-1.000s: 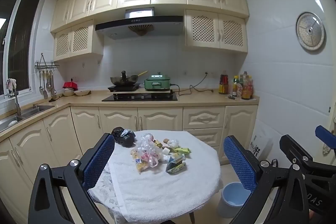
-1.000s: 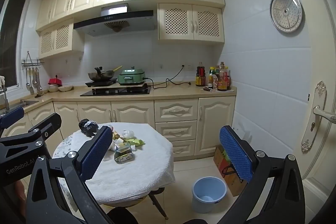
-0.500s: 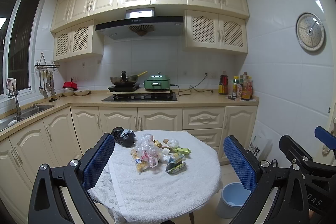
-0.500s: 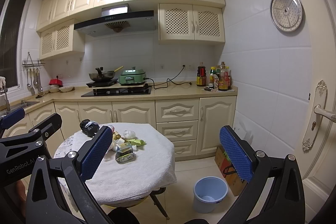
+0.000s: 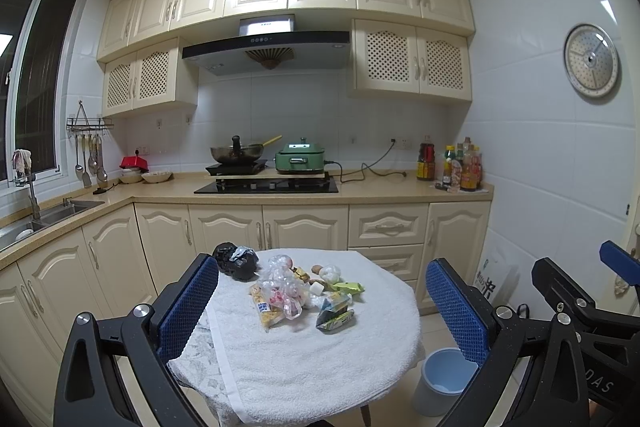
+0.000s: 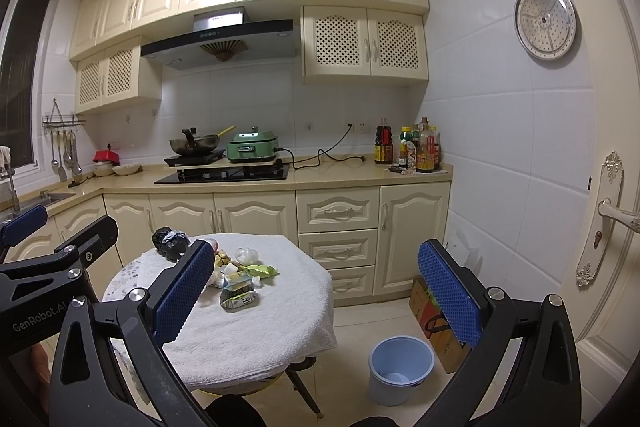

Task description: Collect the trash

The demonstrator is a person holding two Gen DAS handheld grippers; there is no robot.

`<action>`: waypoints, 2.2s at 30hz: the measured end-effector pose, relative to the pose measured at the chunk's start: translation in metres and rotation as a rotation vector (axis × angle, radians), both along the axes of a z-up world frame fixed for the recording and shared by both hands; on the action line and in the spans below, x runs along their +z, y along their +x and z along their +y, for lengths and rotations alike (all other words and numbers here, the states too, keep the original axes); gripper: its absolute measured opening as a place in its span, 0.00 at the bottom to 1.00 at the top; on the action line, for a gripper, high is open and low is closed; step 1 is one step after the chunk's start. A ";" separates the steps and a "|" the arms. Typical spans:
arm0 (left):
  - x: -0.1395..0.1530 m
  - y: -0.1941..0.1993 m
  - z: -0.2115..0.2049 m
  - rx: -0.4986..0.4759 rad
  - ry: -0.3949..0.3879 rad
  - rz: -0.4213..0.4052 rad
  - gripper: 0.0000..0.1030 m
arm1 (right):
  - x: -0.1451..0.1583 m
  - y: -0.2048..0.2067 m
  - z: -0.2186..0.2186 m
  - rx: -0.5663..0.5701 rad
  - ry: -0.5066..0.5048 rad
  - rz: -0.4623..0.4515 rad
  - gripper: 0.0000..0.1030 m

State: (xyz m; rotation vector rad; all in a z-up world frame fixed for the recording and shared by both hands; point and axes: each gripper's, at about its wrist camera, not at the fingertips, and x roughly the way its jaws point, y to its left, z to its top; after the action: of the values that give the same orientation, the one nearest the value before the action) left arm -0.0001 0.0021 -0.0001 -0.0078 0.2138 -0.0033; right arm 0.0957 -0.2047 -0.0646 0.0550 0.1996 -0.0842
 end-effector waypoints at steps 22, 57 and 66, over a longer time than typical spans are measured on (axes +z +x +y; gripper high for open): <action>0.000 0.000 0.001 0.000 0.000 0.001 0.99 | 0.000 0.000 0.000 0.000 0.000 -0.001 1.00; -0.047 0.095 0.045 0.051 -0.037 0.188 0.99 | -0.059 0.084 -0.007 0.034 -0.002 0.166 1.00; -0.108 0.213 0.104 0.127 -0.113 0.483 0.99 | -0.138 0.192 0.002 0.109 0.021 0.395 1.00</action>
State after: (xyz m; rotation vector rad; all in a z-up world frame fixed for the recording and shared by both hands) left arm 0.2133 0.1063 -0.1078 -0.1361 0.6961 0.1138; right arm 0.2880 -0.2027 -0.2029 0.0474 0.5980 0.0168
